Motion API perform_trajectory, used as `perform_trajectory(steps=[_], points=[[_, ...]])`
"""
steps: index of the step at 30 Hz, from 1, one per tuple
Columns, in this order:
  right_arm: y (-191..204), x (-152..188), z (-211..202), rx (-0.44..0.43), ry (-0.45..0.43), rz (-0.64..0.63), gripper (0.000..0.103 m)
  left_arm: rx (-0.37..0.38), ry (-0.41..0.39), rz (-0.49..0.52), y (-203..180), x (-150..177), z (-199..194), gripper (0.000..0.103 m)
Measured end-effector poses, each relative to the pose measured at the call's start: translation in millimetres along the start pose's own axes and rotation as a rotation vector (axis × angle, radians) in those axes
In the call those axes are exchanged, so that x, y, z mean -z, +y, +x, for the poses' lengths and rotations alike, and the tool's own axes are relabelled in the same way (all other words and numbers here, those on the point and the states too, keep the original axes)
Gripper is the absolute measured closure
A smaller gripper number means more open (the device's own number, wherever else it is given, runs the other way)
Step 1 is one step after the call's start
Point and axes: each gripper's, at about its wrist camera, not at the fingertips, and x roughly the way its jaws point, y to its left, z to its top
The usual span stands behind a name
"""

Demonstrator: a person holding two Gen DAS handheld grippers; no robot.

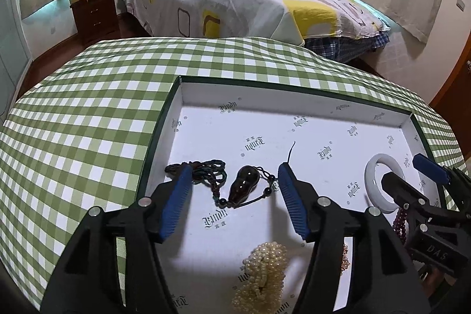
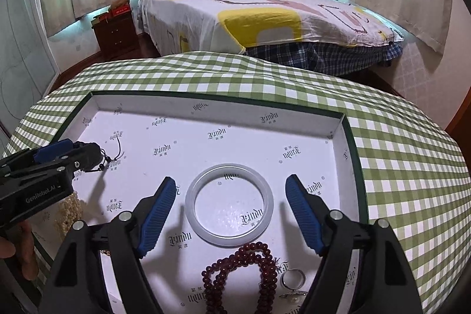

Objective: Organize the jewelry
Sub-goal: 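Lower the black cord pendant and jade bangle into the box, opening both tools, then withdraw both tools from the box toward the red charms on the table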

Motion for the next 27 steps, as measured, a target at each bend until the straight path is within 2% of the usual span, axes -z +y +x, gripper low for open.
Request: perform_trajectory(steps=[5,11,15,21,27], points=[[-0.8,1.1,-16.3,-0.013,-0.075,0.005,0.028,0.017,-0.047,-0.016,-0.9,3.6,-14.5,0.036],[0.7,10.6,-50.6,-0.014,-0.196,0.007,0.028,0.027,-0.176,-0.014,-5.3,16.1,-57.0,0.035],[-2.0,21.9,-72.3,-0.019,-0.246,0.025,0.028,0.033,-0.221,-0.04,-3.9,30.0,-80.8,0.035],[-4.3,42.4,-97.8,-0.011,-0.283,0.034,0.028,0.044,-0.229,-0.06,-6.7,55.9,-107.0,0.035],[-4.4,68.2,-115.7,0.002,-0.284,0.04,0.028,0.038,-0.215,-0.059,-9.9,83.2,-122.0,0.035]])
